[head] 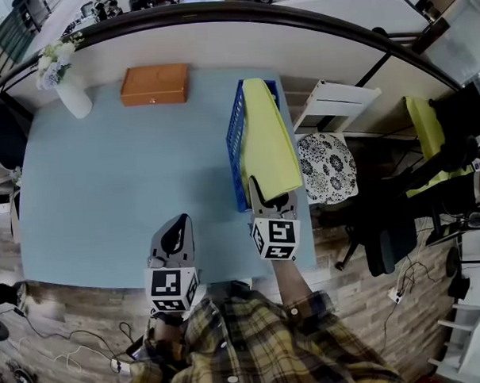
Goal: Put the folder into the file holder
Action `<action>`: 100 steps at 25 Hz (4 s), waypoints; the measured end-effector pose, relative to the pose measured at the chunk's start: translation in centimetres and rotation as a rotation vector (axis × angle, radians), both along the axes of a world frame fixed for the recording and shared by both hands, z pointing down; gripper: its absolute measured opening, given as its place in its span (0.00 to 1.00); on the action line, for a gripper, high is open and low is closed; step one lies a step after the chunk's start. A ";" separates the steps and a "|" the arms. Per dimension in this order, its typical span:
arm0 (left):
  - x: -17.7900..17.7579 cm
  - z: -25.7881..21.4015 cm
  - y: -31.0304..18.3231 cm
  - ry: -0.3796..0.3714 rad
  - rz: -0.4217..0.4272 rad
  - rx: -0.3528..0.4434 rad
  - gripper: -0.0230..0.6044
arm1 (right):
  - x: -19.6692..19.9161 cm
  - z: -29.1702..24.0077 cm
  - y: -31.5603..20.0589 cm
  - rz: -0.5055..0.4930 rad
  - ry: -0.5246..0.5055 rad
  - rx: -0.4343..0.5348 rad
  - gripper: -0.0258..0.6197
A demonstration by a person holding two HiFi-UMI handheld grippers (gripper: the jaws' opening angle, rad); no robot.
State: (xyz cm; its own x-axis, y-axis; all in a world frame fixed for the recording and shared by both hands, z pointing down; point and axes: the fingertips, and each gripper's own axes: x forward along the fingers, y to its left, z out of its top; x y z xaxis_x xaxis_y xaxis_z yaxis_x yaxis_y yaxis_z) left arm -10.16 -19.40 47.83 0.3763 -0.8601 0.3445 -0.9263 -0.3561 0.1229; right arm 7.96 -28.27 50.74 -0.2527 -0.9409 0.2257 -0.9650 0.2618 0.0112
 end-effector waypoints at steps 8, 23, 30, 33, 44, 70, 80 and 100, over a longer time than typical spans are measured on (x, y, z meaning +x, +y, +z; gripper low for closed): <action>0.5 -0.1 0.2 0.000 0.009 0.002 0.02 | -0.1 0.6 0.2 -0.028 -0.033 -0.035 0.44; 1.0 -1.5 1.9 -0.010 -0.009 0.035 0.02 | 0.9 -1.9 1.9 -0.042 -0.075 -0.007 0.45; 2.3 -2.5 3.8 -0.010 -0.003 0.060 0.02 | 2.0 -4.0 4.4 -0.085 -0.089 0.007 0.45; 3.2 -2.7 5.2 -0.018 0.006 0.057 0.02 | 2.9 -4.7 6.3 -0.112 -0.091 0.004 0.45; 7.2 -4.1 9.3 -0.020 0.036 0.107 0.02 | 8.0 -6.5 13.4 -0.148 -0.141 -0.023 0.45; 8.1 -4.7 13.9 -0.022 0.009 0.125 0.02 | 10.2 -6.7 21.3 -0.203 -0.183 -0.032 0.04; 7.4 -4.3 14.4 -0.022 -0.008 0.115 0.02 | 10.5 -6.5 21.7 -0.195 -0.173 -0.036 0.04; 7.0 -3.8 13.2 -0.014 0.004 0.108 0.02 | 10.1 -6.5 20.7 -0.185 -0.150 -0.033 0.04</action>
State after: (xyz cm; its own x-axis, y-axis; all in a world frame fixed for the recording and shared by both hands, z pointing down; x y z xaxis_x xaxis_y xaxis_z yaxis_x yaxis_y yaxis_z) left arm -3.16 -6.22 44.00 0.3754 -0.8912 0.2548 -0.9263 -0.3701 0.0703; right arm 18.06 -7.58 44.22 -0.4528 -0.8684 0.2021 -0.8910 0.4319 -0.1403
